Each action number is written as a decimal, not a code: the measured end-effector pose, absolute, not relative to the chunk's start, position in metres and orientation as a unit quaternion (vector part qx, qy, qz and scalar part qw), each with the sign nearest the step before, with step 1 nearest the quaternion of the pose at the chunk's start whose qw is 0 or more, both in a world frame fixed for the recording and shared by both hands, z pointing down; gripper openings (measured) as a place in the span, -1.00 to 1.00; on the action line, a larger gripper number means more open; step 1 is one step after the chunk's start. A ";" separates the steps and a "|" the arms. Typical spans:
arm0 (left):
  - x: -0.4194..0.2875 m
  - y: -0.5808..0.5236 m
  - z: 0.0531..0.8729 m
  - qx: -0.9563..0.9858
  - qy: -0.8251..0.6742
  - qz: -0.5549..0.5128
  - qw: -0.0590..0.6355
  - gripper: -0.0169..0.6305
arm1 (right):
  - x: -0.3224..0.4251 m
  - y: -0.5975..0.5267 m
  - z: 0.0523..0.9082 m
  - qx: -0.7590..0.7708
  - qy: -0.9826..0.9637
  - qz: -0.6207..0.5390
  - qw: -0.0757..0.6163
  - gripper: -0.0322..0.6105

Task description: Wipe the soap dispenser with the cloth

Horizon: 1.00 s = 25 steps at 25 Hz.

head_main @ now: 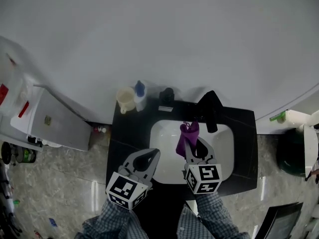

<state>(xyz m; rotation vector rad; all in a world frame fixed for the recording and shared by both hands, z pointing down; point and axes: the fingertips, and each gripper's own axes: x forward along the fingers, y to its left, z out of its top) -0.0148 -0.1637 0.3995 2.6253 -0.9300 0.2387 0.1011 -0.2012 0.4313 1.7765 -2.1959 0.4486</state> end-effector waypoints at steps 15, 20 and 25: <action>0.009 -0.059 0.385 0.931 -0.322 0.083 0.152 -0.91 | 0.118 -0.093 0.397 0.601 -0.781 0.123 0.115 -0.62; 0.029 0.003 0.378 0.932 -0.323 0.073 0.144 -0.91 | 0.125 -0.023 0.388 0.595 -0.789 0.111 0.110 -0.62; 0.045 0.069 0.381 0.934 -0.321 0.075 0.135 -0.91 | 0.131 0.049 0.388 0.591 -0.793 0.099 0.108 -0.62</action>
